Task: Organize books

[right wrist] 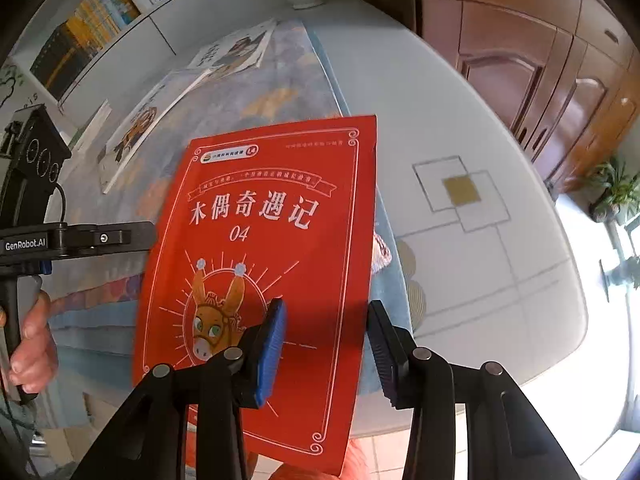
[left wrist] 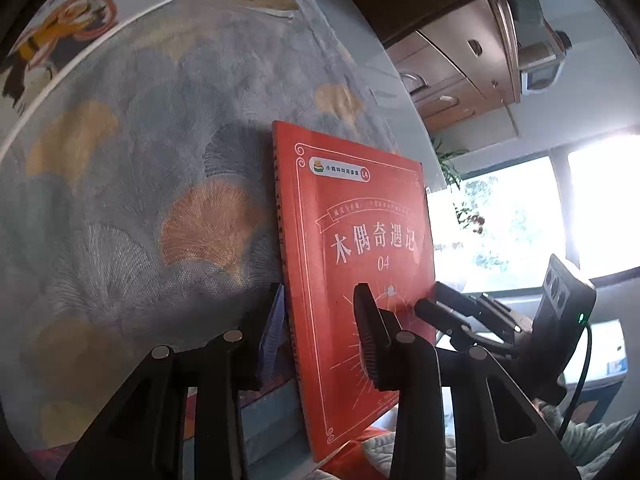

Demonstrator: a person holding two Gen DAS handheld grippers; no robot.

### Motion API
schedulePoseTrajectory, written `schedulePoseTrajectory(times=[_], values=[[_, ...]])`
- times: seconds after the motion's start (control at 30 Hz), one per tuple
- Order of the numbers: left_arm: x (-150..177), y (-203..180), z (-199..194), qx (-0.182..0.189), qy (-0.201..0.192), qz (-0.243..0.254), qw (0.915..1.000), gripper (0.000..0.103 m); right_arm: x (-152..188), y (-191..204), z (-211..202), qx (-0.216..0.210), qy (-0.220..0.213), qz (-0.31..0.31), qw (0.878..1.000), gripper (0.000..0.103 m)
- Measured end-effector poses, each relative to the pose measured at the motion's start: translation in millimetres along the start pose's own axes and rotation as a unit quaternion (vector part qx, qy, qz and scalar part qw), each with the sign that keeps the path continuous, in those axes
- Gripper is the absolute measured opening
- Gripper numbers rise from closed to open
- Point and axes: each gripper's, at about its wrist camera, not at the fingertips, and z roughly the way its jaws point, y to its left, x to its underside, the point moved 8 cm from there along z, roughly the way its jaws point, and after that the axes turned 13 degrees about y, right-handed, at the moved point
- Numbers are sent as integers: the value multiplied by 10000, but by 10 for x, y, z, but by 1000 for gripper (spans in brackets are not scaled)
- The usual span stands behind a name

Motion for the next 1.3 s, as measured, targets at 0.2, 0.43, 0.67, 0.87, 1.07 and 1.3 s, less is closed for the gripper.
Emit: schedulePoseTrajectory(times=[0.2, 0.43, 0.67, 0.87, 1.07, 1.3], values=[[32, 104, -125, 79, -222, -136, 9996, 33, -17, 116, -46, -42, -56, -236, 9997, 41], [-160, 483, -528, -639, -800, -423, 9938, 34, -381, 642, 18, -91, -281, -844, 9960, 41], [-38, 713, -696, -727, -870, -633, 9915, 34, -887, 940, 198, 66, -353, -1142, 9928, 43], [403, 664, -545, -504, -548, -680, 9949, 35, -540, 769, 218, -419, -14, -930, 9948, 42], [407, 563, -564, -555, -717, -578, 9942, 36, -233, 971, 262, -246, -141, -1298, 9911, 42], [392, 277, -906, 1068, -1359, -442, 9840, 36, -259, 844, 262, -871, -106, -860, 9924, 42]])
